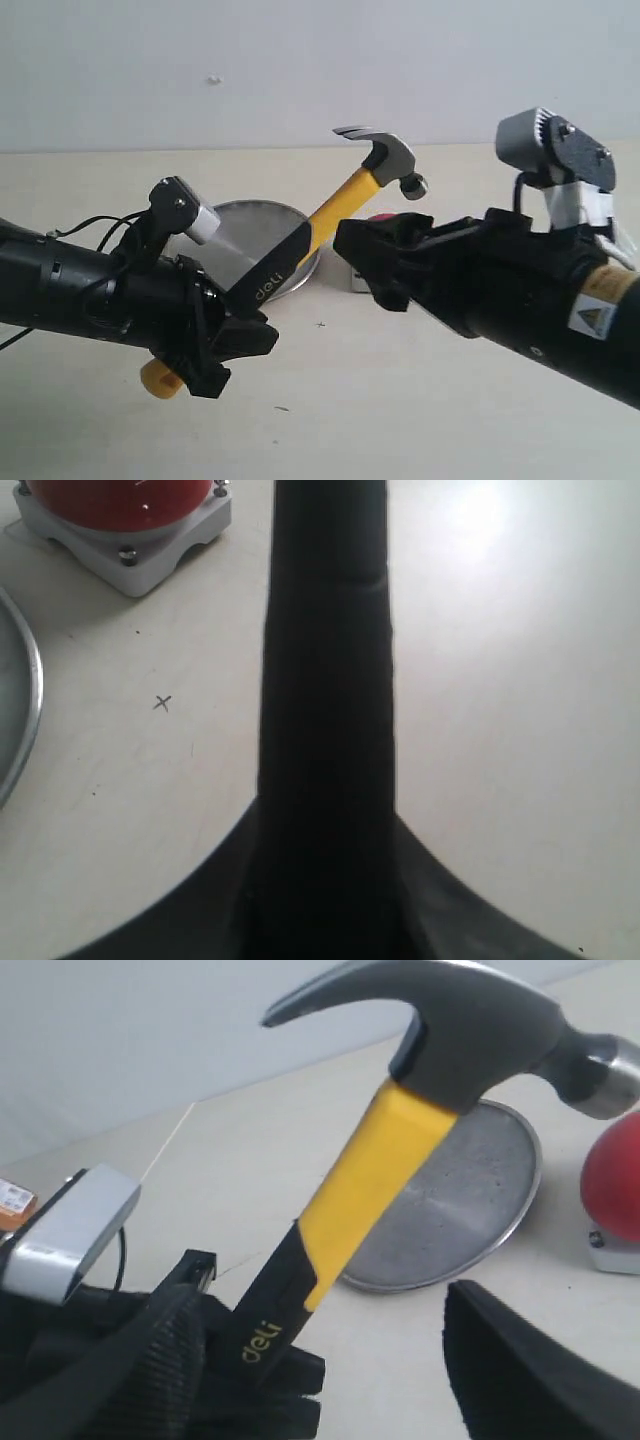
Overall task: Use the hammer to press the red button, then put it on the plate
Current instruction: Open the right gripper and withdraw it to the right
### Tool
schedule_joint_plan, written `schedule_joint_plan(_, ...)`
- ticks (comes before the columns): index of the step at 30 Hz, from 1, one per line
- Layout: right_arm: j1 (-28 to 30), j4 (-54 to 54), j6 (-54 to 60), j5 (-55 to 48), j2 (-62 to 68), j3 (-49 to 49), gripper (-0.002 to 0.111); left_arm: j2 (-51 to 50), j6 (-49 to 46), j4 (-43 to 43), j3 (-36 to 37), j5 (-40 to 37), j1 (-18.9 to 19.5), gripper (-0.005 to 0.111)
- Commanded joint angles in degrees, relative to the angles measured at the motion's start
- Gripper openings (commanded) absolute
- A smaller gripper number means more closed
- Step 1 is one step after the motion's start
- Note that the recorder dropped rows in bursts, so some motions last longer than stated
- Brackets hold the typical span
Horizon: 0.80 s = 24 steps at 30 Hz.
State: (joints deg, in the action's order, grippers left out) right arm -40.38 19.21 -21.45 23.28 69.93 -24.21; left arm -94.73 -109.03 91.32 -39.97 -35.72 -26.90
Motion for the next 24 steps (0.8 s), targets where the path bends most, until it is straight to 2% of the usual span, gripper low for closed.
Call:
schedule_joint_plan(1, -0.2, -6.3, 0.7, -5.5, -11.0, 5.1, 0.059, 0.4, -0.2, 2.5, -0.8, -2.1, 0.1, 0.000)
schedule_joint_plan(5, -0.2, -8.0, 0.8, -8.1, -21.8, 10.9, 0.036, 0.4, -0.2, 2.5, -0.8, -2.1, 0.1, 0.000)
schedule_joint_plan(8, -0.2, -11.8, 0.8, -8.3, -32.5, 15.2, 0.003, 0.4, -0.2, 2.8, -0.8, -2.1, 0.1, 0.000)
schedule_joint_plan(9, -0.2, -12.4, 0.8, -8.9, -36.1, 16.1, 0.000, 0.4, -0.2, 3.1, -0.8, -2.1, 0.1, 0.000)
schedule_joint_plan(16, -0.2, -12.2, 5.4, -17.6, -54.2, 16.5, 0.000, 0.4, 0.0, 4.8, -0.8, -2.1, 0.1, 0.000)
schedule_joint_plan(21, -0.2, -11.7, 14.3, -18.0, -60.5, 16.3, 0.000, 0.4, 0.0, 5.3, -0.8, -2.1, 0.1, 0.000)
schedule_joint_plan(24, -0.2, -11.9, 25.6, -18.8, -61.1, 16.3, 0.000, 0.4, 0.0, 5.3, -0.8, -2.1, 0.1, 0.000)
